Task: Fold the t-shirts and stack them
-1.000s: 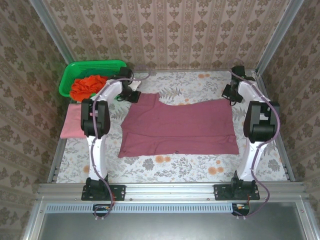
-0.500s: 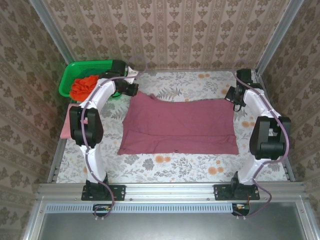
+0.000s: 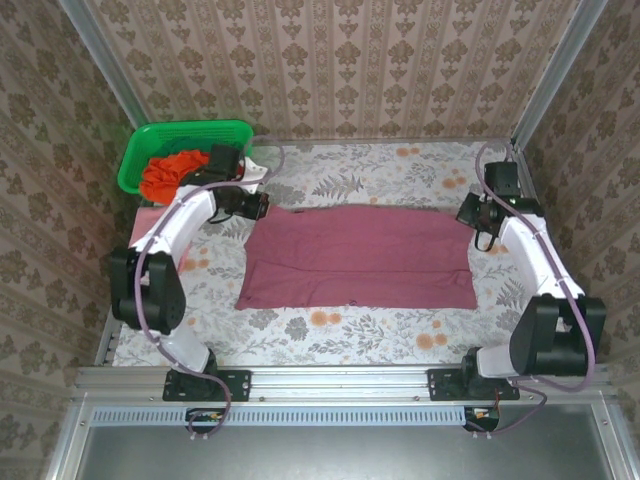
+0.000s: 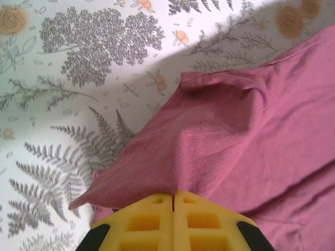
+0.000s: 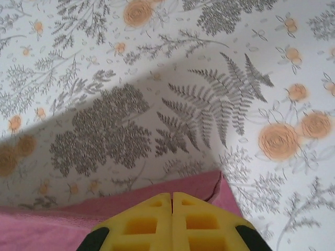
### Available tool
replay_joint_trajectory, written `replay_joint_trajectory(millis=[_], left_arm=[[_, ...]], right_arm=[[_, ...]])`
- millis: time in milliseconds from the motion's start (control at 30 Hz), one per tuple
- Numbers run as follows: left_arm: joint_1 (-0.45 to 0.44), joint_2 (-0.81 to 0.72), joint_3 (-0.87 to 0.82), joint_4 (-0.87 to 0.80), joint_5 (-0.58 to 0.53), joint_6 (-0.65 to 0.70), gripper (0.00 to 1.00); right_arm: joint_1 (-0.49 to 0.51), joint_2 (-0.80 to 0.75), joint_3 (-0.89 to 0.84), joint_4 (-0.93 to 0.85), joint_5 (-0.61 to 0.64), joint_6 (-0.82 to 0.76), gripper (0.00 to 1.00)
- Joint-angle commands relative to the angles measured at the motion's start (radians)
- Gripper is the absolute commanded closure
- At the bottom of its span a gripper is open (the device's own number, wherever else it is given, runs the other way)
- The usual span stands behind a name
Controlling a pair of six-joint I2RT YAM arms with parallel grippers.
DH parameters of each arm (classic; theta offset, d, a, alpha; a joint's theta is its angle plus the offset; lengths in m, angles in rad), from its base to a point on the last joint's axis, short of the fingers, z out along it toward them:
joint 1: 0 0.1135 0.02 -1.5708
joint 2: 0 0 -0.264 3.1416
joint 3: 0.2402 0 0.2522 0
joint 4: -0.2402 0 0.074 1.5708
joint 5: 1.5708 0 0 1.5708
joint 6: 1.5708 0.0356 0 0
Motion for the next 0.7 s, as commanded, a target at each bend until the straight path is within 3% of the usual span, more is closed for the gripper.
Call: replay_joint_trajectory(millis=[0, 267, 667], left_arm=[[-0.012, -0.079, -0.056, 0.022, 0.024, -0.025, 1.00], [-0.044, -0.184, -0.160, -0.003, 0.006, -0.044, 1.00], [-0.054, -0.385, -0.348, -0.045, -0.030, -0.114, 1.00]], right_arm=[[0.003, -0.087, -0.052, -0.053, 0.015, -0.009, 1.00], [0.000, -0.278, -0.170, -0.136, -0.009, 0.024, 1.00], [0.000, -0.386, -0.260, -0.232, 0.009, 0.032, 1.00]])
